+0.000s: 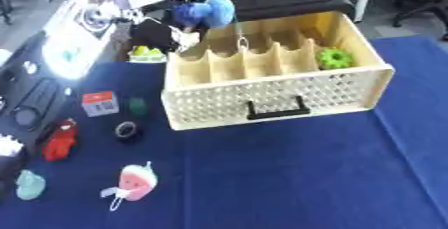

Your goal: Pick up objects from table and place into drawer.

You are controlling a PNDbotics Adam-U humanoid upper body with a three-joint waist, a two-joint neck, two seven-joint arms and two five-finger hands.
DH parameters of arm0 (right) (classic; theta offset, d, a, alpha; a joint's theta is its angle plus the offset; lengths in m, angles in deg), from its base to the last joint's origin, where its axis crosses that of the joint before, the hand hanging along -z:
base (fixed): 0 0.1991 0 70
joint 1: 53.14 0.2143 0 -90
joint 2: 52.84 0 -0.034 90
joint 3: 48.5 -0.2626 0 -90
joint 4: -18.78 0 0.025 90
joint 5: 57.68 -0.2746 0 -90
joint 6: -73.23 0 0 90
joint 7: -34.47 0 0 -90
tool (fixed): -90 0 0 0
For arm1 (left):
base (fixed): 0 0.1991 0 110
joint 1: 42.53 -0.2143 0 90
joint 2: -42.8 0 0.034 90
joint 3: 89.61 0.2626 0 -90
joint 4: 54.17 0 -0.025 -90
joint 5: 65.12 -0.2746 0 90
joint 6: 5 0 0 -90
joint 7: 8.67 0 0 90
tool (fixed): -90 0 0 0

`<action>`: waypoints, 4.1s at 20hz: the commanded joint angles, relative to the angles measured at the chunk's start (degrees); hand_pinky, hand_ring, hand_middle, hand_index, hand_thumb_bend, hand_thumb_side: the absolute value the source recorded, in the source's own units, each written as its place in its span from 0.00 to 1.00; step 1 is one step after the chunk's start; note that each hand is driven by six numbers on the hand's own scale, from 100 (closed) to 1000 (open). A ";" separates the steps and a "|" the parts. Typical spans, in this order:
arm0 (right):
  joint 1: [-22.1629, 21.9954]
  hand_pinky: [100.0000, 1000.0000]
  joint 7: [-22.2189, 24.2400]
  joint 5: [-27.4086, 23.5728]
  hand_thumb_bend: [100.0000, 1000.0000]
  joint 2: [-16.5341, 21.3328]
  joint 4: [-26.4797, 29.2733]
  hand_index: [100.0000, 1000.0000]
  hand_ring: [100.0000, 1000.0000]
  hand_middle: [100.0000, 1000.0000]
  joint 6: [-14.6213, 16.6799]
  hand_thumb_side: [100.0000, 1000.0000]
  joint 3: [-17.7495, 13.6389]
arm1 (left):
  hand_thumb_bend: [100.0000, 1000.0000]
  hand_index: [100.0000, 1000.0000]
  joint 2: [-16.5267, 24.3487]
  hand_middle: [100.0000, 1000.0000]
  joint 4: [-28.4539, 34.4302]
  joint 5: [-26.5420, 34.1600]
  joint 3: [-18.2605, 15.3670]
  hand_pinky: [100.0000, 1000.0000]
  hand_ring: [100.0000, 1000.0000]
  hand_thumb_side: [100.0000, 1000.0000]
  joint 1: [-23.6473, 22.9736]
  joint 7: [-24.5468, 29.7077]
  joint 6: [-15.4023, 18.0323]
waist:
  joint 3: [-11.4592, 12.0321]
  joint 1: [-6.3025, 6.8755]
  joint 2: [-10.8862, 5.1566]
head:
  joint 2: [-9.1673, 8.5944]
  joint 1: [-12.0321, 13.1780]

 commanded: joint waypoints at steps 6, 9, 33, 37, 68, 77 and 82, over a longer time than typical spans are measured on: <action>0.63 0.56 0.28 -0.85 0.00 0.60 0.65 0.67 0.42 0.31 -0.14 1.00 -0.68 | 0.00 0.92 0.67 0.65 -0.08 -0.02 -0.96 0.45 0.67 0.85 0.58 0.29 2.80 | -0.16 -0.19 -0.81 | -0.26 -0.11; 0.50 0.56 0.37 -1.03 0.00 0.56 0.65 0.67 0.42 0.31 -0.22 1.00 -0.72 | 0.00 0.90 0.84 0.64 0.01 -0.40 -1.03 0.45 0.67 0.82 0.50 0.09 3.06 | -0.13 -0.18 -0.85 | -0.14 -0.09; 2.06 0.56 4.41 2.10 0.00 8.53 0.65 0.70 0.48 0.36 -1.23 1.00 1.48 | 0.00 0.69 7.66 0.48 22.46 31.24 -6.39 0.29 0.49 0.68 -6.35 -23.34 -12.97 | 1.99 -2.38 -2.17 | 1.93 -0.42; 3.13 0.58 8.71 4.69 0.00 12.41 0.65 0.72 0.53 0.40 -2.47 1.00 3.03 | 0.00 0.69 10.93 0.48 29.68 36.19 -6.66 0.30 0.49 0.69 -10.74 -28.16 -14.36 | 2.70 -2.84 -2.59 | 2.60 -0.40; 11.31 0.57 53.41 5.87 0.00 28.41 0.65 0.84 0.67 0.63 -6.09 1.00 23.00 | 0.00 0.69 7.62 0.52 55.66 40.36 -16.47 0.36 0.52 0.90 -51.72 -38.99 -17.72 | 3.80 -5.24 -4.08 | 3.97 -0.46; 9.01 0.60 58.73 1.79 0.00 28.74 0.65 0.88 0.71 0.67 -8.43 1.00 24.43 | 0.00 0.69 7.20 0.52 55.66 39.66 -16.86 0.36 0.52 0.93 -53.88 -37.45 -19.28 | 3.03 -5.46 -4.81 | 4.53 0.80; 7.68 0.61 62.83 0.65 0.00 28.68 0.65 0.89 0.73 0.69 -11.01 1.00 26.54 | 0.00 0.69 6.66 0.52 55.66 39.77 -16.90 0.36 0.52 0.93 -54.33 -36.87 -19.70 | 3.05 -5.47 -5.01 | 4.69 0.78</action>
